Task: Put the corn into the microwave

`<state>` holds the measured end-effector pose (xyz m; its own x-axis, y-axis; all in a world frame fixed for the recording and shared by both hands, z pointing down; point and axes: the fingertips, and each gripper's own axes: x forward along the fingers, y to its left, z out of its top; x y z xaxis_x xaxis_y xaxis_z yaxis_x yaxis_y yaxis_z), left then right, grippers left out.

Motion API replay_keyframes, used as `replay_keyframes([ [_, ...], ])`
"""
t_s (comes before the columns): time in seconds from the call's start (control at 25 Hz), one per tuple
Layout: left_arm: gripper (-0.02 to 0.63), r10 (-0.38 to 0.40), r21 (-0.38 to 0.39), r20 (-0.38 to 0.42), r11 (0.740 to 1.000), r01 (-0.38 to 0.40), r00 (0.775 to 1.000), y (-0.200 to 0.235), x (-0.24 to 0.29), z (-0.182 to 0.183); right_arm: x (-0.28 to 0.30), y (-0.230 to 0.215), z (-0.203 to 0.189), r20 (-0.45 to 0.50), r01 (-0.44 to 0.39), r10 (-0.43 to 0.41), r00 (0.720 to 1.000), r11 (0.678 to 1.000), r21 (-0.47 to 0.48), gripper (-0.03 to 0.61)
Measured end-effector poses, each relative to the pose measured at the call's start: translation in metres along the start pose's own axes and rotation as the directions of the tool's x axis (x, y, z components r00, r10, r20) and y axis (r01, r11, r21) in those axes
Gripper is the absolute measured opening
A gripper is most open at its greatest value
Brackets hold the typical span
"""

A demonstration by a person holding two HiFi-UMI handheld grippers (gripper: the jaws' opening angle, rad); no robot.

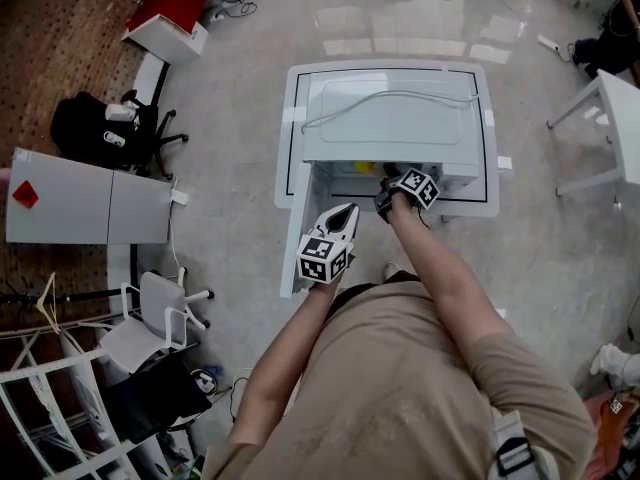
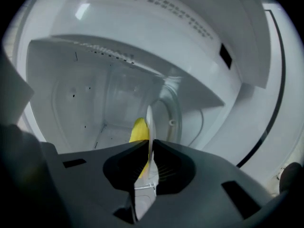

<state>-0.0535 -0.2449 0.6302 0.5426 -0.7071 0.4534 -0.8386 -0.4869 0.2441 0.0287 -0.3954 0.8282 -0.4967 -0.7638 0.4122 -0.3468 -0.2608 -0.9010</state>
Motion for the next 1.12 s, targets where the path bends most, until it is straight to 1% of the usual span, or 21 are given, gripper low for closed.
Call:
replay_keyframes([
  [0.12, 0.003, 0.003, 0.0, -0.003, 1.0, -0.003, 1.0, -0.001, -0.003, -0.002, 0.003, 0.005, -0.001, -0.026, 0.004, -0.005, 1.0, 0.998, -0.055, 0.026],
  [0.2, 0.003, 0.001, 0.002, -0.003, 1.0, -0.001, 1.0, -0.002, -0.005, -0.002, 0.001, 0.003, -0.003, -0.037, 0.014, -0.016, 0.999, 0.997, -0.071, 0.03],
  [0.24, 0.003, 0.0, 0.004, -0.002, 1.0, 0.0, 1.0, -0.002, -0.006, -0.002, 0.0, 0.002, -0.006, -0.05, 0.012, -0.016, 0.999, 0.997, -0.079, 0.041],
  [0.32, 0.003, -0.003, 0.006, -0.002, 1.0, 0.003, 1.0, -0.002, -0.009, -0.004, -0.001, 0.003, -0.015, -0.1, -0.008, -0.003, 0.995, 0.994, -0.106, 0.087],
  [0.4, 0.003, -0.003, 0.006, -0.005, 1.0, 0.003, 1.0, -0.003, -0.009, -0.006, -0.001, 0.005, -0.026, -0.164, -0.03, 0.008, 0.986, 0.99, -0.136, 0.111],
  [0.48, 0.003, -0.005, 0.008, -0.008, 1.0, 0.005, 1.0, -0.003, -0.009, -0.008, -0.002, 0.003, -0.034, -0.213, -0.038, 0.004, 0.977, 0.987, -0.156, 0.117],
  [0.68, 0.003, -0.015, 0.011, -0.012, 1.0, 0.015, 1.0, -0.009, -0.014, -0.01, -0.009, -0.009, -0.051, -0.293, -0.021, -0.049, 0.955, 0.973, -0.231, 0.124],
  [0.84, 0.003, -0.017, 0.01, -0.016, 1.0, 0.017, 1.0, -0.011, -0.019, -0.012, -0.014, -0.018, -0.059, -0.341, -0.023, -0.093, 0.936, 0.946, -0.323, 0.141],
  [1.0, 0.003, -0.015, 0.007, -0.026, 1.0, 0.015, 1.0, -0.014, -0.023, -0.017, -0.016, -0.023, -0.062, -0.384, -0.042, -0.136, 0.913, 0.907, -0.42, 0.158],
  [1.08, 0.003, -0.013, 0.003, -0.028, 1.0, 0.013, 1.0, -0.013, -0.025, -0.021, -0.019, -0.027, -0.061, -0.367, -0.026, -0.176, 0.913, 0.874, -0.485, 0.159],
  [1.12, 0.003, -0.012, 0.002, -0.028, 1.0, 0.012, 1.0, -0.013, -0.026, -0.022, -0.022, -0.03, -0.059, -0.342, -0.006, -0.206, 0.917, 0.849, -0.528, 0.158],
])
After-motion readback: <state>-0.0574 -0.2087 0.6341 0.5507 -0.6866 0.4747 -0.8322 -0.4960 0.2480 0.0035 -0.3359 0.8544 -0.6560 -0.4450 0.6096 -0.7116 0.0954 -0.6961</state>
